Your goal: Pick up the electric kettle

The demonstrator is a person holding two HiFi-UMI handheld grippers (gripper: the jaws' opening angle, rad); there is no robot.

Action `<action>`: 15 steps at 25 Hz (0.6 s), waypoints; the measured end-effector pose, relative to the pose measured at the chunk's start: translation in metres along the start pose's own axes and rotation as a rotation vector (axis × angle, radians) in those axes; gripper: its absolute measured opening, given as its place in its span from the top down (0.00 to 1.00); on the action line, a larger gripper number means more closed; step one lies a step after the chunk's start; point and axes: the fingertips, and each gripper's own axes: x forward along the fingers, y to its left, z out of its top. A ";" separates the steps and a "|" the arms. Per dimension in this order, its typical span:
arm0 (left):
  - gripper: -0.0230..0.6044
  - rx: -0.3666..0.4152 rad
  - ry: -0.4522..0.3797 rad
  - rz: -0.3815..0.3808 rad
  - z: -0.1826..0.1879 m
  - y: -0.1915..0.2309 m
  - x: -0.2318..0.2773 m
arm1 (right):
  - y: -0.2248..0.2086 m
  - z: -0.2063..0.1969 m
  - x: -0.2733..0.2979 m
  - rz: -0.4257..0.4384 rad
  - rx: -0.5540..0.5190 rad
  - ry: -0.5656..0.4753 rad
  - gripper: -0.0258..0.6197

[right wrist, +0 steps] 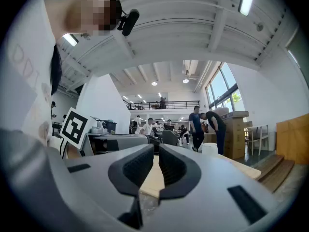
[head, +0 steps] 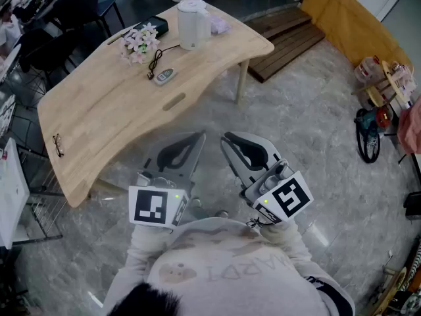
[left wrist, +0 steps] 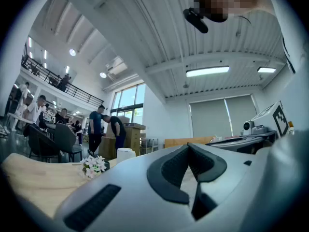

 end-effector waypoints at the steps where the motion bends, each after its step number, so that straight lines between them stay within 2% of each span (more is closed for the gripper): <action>1: 0.96 0.014 0.003 0.000 0.000 -0.001 0.001 | 0.000 0.000 0.000 0.002 0.006 -0.003 0.89; 4: 0.96 0.038 0.000 -0.005 0.002 -0.003 0.001 | 0.001 0.000 0.002 0.008 0.012 -0.006 0.89; 15: 0.96 0.039 0.000 0.008 -0.002 0.015 0.006 | -0.003 0.000 0.017 0.009 0.021 -0.024 0.89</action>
